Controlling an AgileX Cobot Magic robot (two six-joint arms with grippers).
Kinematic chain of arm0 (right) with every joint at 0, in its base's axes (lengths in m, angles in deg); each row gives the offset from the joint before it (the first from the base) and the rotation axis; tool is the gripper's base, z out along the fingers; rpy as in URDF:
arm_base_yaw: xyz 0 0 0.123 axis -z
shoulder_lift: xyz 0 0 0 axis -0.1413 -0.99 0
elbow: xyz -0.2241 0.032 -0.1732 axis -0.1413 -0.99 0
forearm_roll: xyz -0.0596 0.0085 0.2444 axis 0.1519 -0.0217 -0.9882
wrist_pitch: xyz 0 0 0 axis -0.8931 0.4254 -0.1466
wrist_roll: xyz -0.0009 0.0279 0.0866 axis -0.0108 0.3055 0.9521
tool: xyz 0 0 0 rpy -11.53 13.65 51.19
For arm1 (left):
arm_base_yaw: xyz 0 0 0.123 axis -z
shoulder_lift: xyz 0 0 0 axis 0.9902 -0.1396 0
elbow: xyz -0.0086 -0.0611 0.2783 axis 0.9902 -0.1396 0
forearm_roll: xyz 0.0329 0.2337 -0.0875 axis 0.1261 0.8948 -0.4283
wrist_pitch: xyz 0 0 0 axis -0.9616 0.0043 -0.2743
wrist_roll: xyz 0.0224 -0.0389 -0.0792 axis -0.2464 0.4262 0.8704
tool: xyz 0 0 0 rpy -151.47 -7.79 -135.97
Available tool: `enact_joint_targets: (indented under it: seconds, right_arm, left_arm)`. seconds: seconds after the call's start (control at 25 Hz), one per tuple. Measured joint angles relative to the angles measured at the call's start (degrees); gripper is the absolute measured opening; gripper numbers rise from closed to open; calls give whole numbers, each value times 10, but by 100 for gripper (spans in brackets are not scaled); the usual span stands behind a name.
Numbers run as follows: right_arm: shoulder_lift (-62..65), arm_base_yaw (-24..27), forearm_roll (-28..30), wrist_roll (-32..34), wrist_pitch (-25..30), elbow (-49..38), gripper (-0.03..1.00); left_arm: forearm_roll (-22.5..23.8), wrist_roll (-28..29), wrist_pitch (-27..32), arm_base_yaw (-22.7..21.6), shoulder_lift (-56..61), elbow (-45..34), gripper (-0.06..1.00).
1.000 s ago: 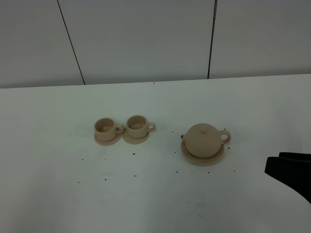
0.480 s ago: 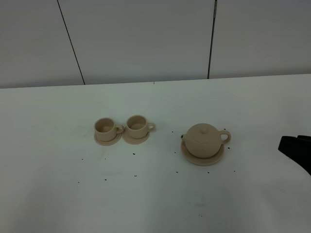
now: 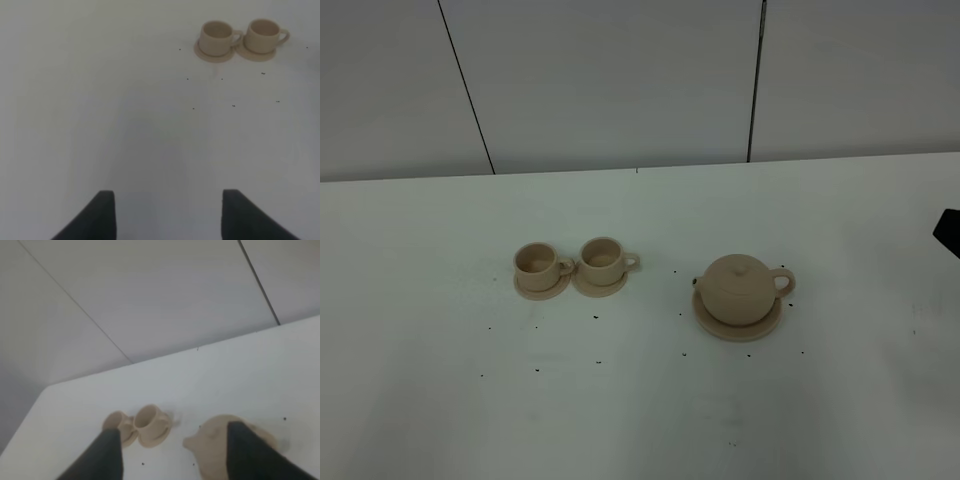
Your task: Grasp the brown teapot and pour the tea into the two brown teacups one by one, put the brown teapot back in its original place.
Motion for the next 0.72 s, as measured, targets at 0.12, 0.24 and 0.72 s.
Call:
enact_joint_targets:
  seconds: [0.12, 0.24, 0.72]
  right_arm:
    - [-54, 0, -1, -5, 18, 40, 45]
    - [-118, 0, -1, -7, 55, 88, 45]
    - [-297, 0, 58, -7, 238, 301, 45]
  left_arm:
    - [0, 0, 0, 0, 0, 0, 53]
    - [0, 0, 0, 0, 0, 0, 53]
    - [0, 0, 0, 0, 0, 0, 53]
